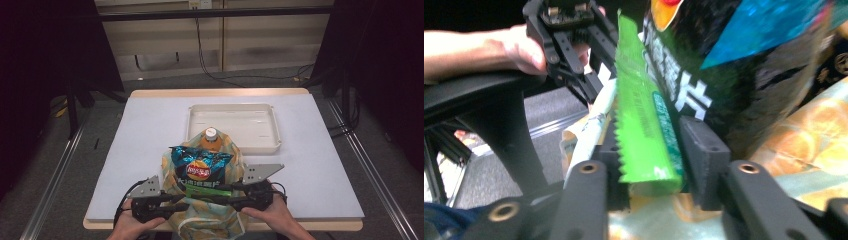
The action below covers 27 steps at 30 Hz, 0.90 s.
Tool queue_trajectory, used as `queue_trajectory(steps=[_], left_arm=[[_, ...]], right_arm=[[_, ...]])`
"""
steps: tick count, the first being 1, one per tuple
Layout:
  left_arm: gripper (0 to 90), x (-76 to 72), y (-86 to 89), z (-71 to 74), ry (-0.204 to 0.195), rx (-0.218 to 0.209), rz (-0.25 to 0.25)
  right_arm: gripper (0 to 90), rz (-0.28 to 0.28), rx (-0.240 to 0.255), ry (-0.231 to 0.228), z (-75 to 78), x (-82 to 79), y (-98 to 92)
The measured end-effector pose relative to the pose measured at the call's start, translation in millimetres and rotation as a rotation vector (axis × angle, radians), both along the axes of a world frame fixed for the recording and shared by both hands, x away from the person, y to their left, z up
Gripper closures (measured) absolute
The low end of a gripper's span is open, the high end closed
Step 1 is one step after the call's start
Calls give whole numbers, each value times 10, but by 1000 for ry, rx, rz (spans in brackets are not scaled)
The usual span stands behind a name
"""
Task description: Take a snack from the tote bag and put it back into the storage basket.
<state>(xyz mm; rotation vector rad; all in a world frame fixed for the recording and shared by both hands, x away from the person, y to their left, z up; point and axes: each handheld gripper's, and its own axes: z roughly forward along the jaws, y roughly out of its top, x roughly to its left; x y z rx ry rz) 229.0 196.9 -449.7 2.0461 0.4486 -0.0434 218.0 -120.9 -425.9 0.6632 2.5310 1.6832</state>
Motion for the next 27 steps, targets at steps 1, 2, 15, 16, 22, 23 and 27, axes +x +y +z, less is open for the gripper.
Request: queue_trajectory(steps=[1, 2, 15, 16, 22, 23, 27], left_arm=[[686, -1, 2, 9, -2, 2, -1], [669, -1, 3, 9, 0, -4, -2], [369, 48, 156, 77, 16, -95, 84], [355, 60, 164, 77, 18, -95, 81], [482, 27, 131, 65, 14, -74, 31], [465, 32, 128, 64, 19, -76, 35], [465, 39, 138, 72, 26, -73, 42]], right_arm=[[695, 9, -11, 1, -8, -3, 12], [729, 7, -24, -2, -14, -12, 24], [779, -21, -2, -54, 99, -48, -34], [780, -22, 0, -55, 115, -51, -43], [780, -29, 23, -77, 195, -48, -122], [780, -31, 24, -80, 215, -47, -129], [780, -18, 19, -105, 300, -30, -132]])
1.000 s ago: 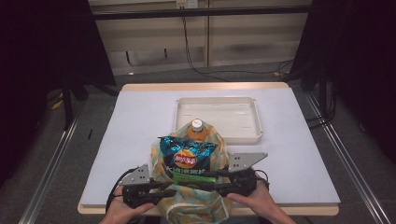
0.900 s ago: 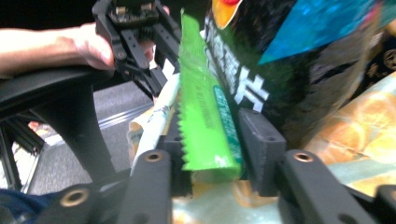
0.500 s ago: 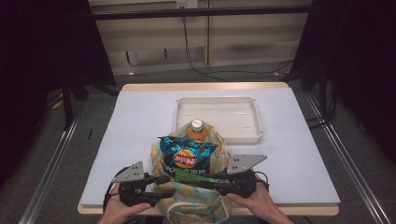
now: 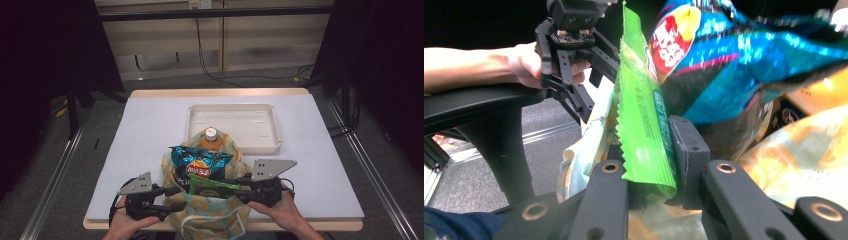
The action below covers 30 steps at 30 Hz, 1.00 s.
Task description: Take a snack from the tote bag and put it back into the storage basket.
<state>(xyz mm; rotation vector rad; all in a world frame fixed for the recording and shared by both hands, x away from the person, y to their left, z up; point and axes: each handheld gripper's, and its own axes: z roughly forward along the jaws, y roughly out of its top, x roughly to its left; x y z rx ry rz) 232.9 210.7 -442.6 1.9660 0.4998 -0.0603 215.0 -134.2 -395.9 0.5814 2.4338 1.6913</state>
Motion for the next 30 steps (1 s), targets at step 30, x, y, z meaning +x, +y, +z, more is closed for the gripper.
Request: queue_trajectory(steps=[30], left_arm=[[117, 136, 230, 60, -96, -98, 197]], right_arm=[[809, -18, 86, -102, 520, 143, -112]])
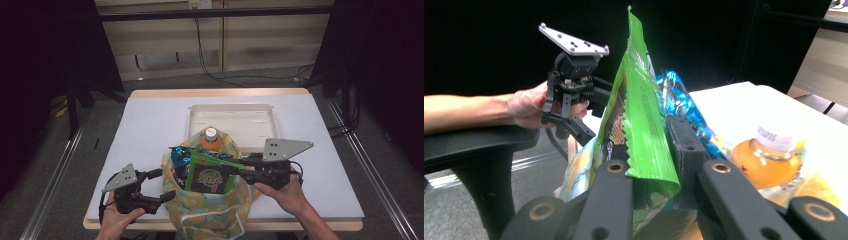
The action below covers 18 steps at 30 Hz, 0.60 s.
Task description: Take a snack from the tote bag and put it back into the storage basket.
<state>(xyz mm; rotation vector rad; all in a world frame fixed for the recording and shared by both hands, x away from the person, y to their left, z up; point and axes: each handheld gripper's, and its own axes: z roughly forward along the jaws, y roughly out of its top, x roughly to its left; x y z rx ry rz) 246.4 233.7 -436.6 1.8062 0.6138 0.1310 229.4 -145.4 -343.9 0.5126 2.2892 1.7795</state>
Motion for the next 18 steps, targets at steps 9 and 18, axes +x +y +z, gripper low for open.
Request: queue_trajectory(steps=[9, 18], left_arm=[[65, 42, 58, -22, -39, 59, 51], [65, 22, 35, -14, -27, 66, 39]], right_arm=[[820, 6, 23, -31, 164, 84, -23], [826, -2, 27, -50, 314, 198, -43]])
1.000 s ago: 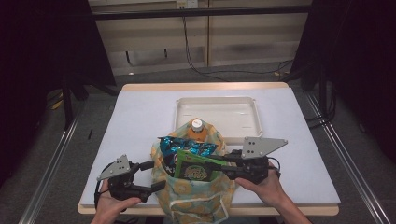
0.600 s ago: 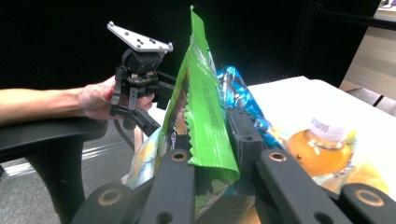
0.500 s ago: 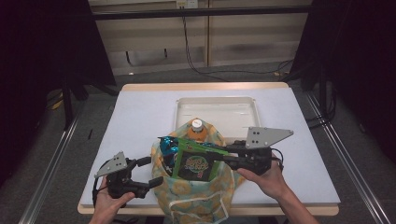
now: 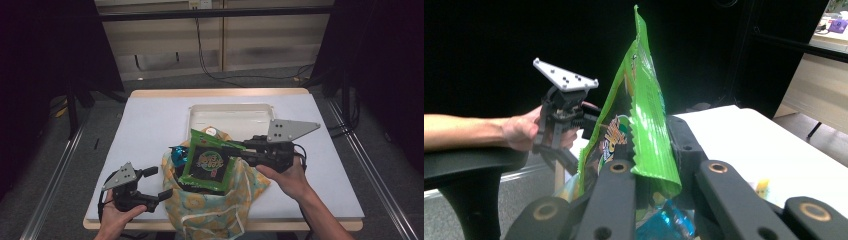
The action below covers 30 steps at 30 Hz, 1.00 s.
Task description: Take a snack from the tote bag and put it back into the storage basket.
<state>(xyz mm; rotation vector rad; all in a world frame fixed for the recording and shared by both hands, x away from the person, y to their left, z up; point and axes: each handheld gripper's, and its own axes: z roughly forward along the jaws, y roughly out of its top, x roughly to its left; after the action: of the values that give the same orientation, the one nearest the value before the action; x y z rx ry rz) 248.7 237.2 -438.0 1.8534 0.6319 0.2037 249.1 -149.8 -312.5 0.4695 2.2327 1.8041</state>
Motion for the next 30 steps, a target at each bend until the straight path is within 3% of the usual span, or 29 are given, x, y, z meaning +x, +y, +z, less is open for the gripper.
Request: queue_trajectory(steps=[6, 12, 17, 18, 25, 26, 30], left_arm=[[75, 16, -18, -17, 2, 5, 8], [75, 18, -9, -21, 2, 13, 16], [74, 48, 24, -34, 6, -7, 14], [74, 54, 35, -32, 6, 7, 27], [70, 97, 69, -46, 10, 1, 36], [70, 111, 71, -56, 10, -15, 25], [70, 129, 74, -50, 13, -3, 37]], right_arm=[[826, 14, -15, -34, 122, 33, 33], [826, 20, 13, -25, 214, 110, -14], [827, 26, 33, -26, 275, 151, -62], [827, 23, 36, -29, 294, 157, -72], [827, -4, 66, -46, 436, 256, -180], [827, -7, 70, -45, 443, 274, -190], [827, -47, 89, -39, 428, 413, -259]])
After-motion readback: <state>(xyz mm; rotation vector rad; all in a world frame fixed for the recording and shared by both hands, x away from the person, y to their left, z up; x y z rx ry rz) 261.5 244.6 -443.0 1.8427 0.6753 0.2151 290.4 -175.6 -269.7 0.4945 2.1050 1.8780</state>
